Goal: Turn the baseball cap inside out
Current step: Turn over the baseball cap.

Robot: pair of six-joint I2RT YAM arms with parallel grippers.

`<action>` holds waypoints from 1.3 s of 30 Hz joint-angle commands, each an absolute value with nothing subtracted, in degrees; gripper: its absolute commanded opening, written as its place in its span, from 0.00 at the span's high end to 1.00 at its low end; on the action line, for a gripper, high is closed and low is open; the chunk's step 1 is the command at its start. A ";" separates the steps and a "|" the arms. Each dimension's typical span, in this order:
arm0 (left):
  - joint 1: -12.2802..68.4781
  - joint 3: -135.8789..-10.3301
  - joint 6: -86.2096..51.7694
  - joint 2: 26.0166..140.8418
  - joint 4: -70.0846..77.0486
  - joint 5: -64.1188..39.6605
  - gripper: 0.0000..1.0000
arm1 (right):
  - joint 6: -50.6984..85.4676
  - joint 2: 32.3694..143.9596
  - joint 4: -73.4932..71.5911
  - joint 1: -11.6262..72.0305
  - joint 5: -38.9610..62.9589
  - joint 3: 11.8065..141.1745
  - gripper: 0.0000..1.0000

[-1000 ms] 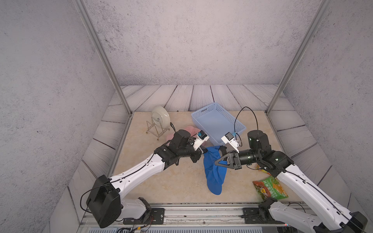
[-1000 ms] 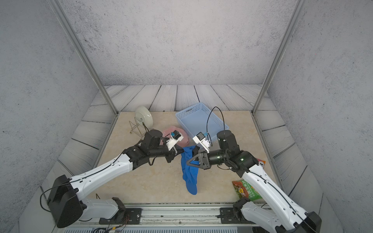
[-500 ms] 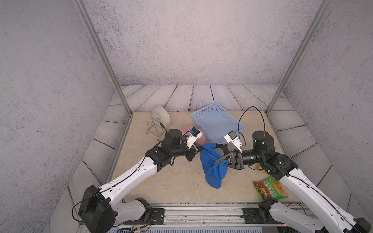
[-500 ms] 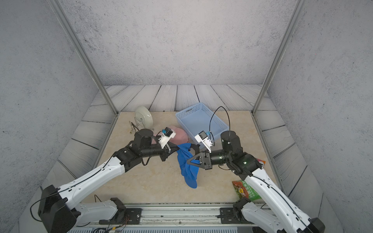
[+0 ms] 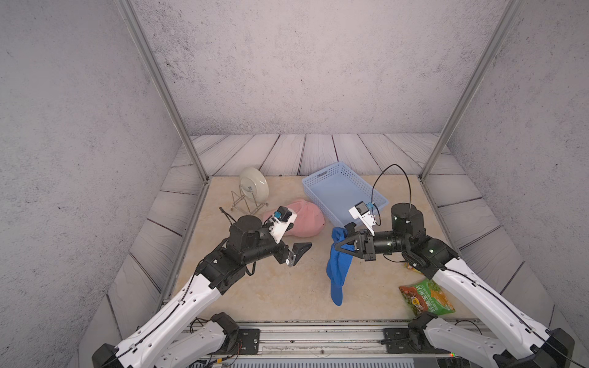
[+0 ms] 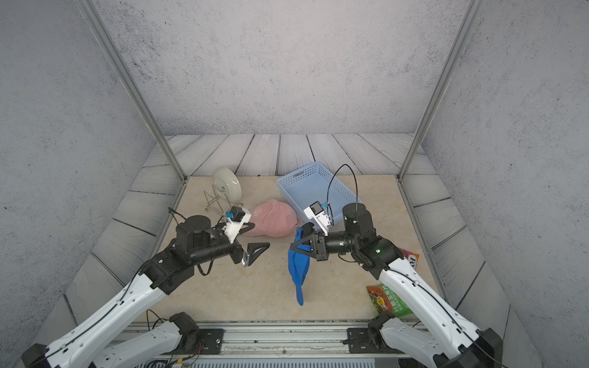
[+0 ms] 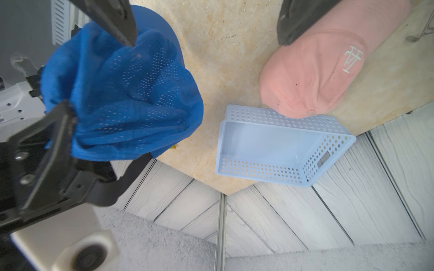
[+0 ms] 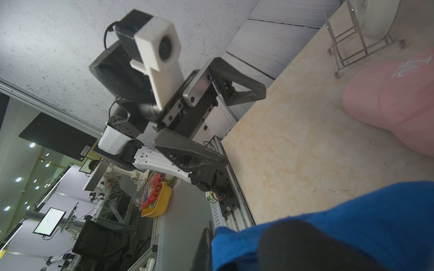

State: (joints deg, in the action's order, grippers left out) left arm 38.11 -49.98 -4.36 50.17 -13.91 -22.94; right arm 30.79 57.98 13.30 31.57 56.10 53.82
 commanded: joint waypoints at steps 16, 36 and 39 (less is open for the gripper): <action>44.47 -46.33 -6.87 53.31 -3.65 -25.92 0.32 | 37.32 60.46 1.37 31.55 61.04 58.05 1.00; 46.37 -50.83 -17.63 66.08 9.04 -39.68 0.63 | 37.22 61.39 4.77 31.52 64.84 58.18 1.00; 46.58 -50.58 -19.02 65.52 7.04 -36.61 0.94 | 36.49 61.21 5.54 31.55 63.73 57.23 1.00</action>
State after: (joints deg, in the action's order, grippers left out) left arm 46.26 -49.15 -16.56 66.28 6.37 -37.01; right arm 37.47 61.21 5.34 31.55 63.24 56.84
